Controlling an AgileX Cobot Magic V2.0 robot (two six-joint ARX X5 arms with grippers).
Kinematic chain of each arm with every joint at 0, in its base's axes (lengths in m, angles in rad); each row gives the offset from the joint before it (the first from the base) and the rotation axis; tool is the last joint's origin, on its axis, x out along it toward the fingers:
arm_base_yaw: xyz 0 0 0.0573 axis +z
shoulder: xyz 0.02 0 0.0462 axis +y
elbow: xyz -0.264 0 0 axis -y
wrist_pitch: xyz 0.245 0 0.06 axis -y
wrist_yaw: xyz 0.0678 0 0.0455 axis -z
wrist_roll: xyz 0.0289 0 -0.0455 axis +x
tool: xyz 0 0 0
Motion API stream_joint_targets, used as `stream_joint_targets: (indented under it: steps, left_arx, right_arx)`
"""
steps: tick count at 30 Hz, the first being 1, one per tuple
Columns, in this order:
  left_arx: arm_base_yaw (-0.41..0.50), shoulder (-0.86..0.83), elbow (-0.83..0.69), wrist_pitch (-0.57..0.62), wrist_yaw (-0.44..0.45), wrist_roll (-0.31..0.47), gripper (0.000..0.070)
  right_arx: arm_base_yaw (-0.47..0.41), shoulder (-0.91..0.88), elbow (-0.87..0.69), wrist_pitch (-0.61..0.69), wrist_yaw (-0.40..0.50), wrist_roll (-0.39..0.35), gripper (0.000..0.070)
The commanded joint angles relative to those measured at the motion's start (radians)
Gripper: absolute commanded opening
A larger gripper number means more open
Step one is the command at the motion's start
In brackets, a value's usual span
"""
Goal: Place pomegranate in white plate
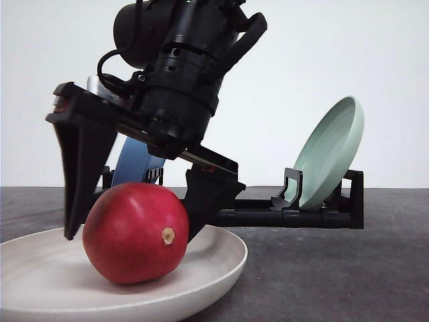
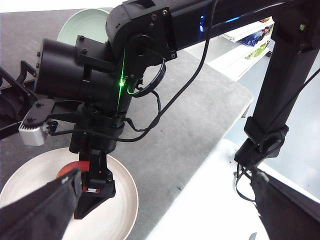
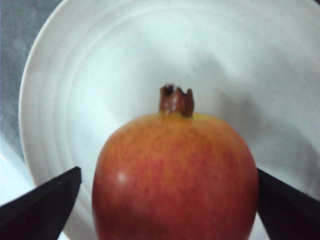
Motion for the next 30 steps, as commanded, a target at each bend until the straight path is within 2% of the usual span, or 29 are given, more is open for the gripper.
stream_joint_targets:
  steps: [1, 8, 13, 17, 24, 30]
  left_arx:
    - [-0.014, 0.002, 0.016, 0.007, -0.005, 0.017, 0.0666]
    - [-0.014, 0.002, 0.016, -0.027, -0.005, 0.038, 0.0666]
    - [-0.014, 0.002, 0.016, -0.036, -0.005, 0.043, 0.0666]
    - [-0.014, 0.002, 0.016, -0.035, -0.006, 0.061, 0.0666]
    - [-0.014, 0.002, 0.016, -0.034, -0.014, 0.073, 0.0666]
    - [-0.014, 0.002, 0.016, -0.028, -0.067, 0.077, 0.0666]
  right_arx:
    - [0.017, 0.022, 0.022, 0.007, 0.002, 0.009, 0.07]
    - [0.02, 0.006, 0.023, 0.014, 0.017, 0.001, 0.07]
    - [0.013, -0.086, 0.024, 0.011, 0.089, -0.006, 0.07]
    - [0.0, -0.221, 0.024, -0.017, 0.119, -0.008, 0.07]
    - [0.0, -0.532, 0.022, -0.186, 0.227, -0.025, 0.07]
    - [0.033, -0.778, -0.074, -0.172, 0.336, -0.017, 0.07]
